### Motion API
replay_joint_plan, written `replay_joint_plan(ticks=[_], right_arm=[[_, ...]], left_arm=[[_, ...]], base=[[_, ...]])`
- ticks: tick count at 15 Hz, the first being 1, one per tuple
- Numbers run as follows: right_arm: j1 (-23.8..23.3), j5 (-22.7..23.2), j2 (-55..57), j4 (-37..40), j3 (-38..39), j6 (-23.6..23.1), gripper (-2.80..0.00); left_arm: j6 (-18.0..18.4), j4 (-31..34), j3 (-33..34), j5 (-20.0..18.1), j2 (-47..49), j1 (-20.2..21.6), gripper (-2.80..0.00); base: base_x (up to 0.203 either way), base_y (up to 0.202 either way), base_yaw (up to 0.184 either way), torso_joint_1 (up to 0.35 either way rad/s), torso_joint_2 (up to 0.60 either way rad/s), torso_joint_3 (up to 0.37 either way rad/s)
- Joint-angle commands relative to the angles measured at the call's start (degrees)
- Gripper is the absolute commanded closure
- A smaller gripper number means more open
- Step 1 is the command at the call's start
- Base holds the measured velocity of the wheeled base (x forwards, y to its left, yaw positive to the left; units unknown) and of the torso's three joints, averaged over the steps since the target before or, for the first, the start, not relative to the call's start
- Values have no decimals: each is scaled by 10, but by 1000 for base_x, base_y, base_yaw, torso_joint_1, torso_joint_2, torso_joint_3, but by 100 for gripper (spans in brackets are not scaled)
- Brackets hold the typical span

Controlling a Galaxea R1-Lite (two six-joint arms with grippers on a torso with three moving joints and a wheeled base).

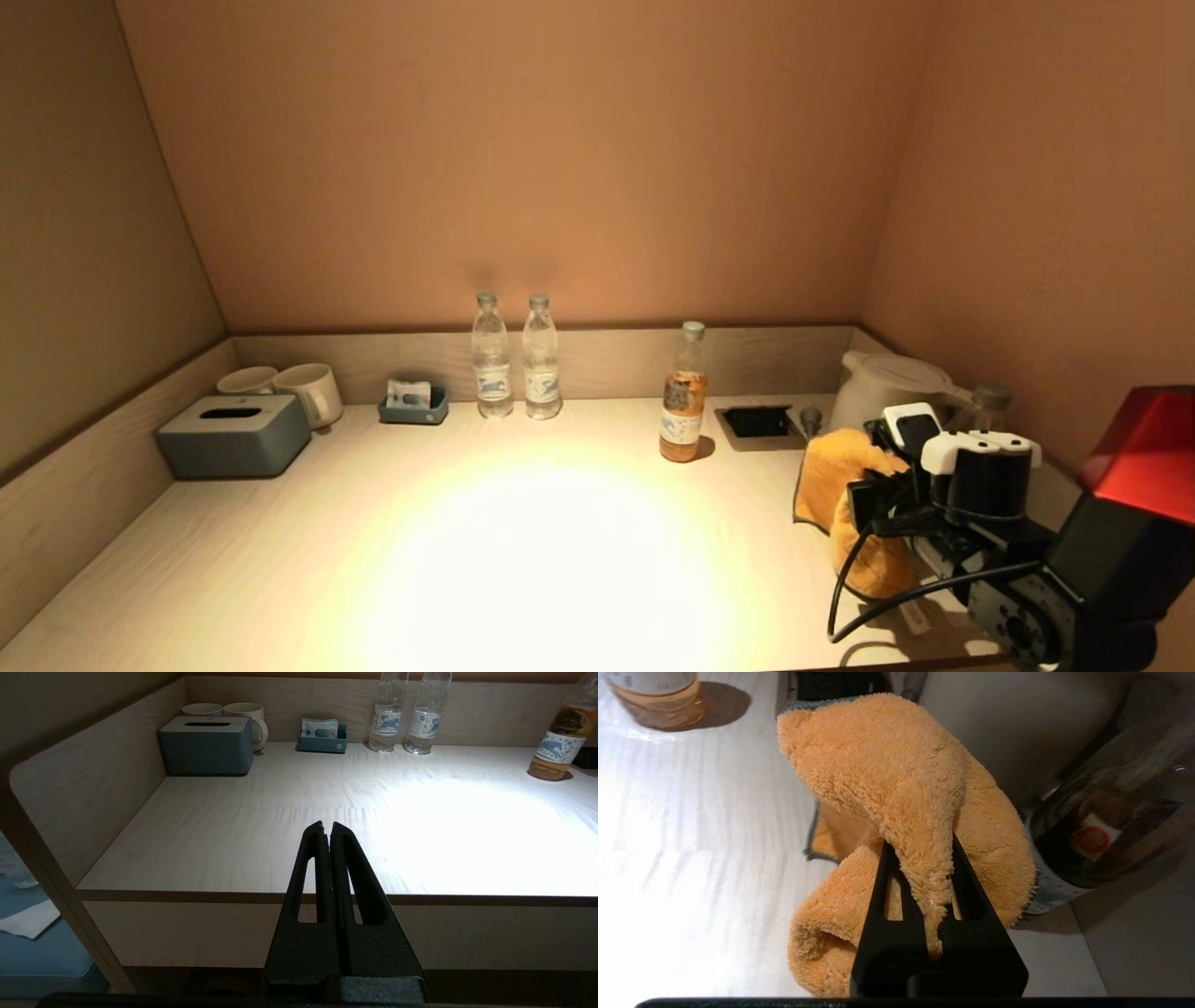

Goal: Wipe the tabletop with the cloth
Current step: Place the tablecloth

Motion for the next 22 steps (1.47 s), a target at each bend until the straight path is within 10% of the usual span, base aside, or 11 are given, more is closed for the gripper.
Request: replay_joint_plan(ticks=[1, 18, 19, 22], right_arm=[[24, -1, 0, -4, 9, 31, 0], [20, -6, 65, -21, 3, 45, 0], [17, -6, 77, -33, 4, 44, -280], [12, -6, 91, -52, 5, 43, -280]], left_arm=[[0, 0, 0, 0, 0, 0, 0], [0, 0, 0, 0, 0, 0, 0], [0, 0, 0, 0, 0, 0, 0], [0, 0, 0, 0, 0, 0, 0]], base=[[0, 0, 0, 0, 0, 0], [0, 0, 0, 0, 0, 0], [0, 0, 0, 0, 0, 0], [0, 0, 0, 0, 0, 0]])
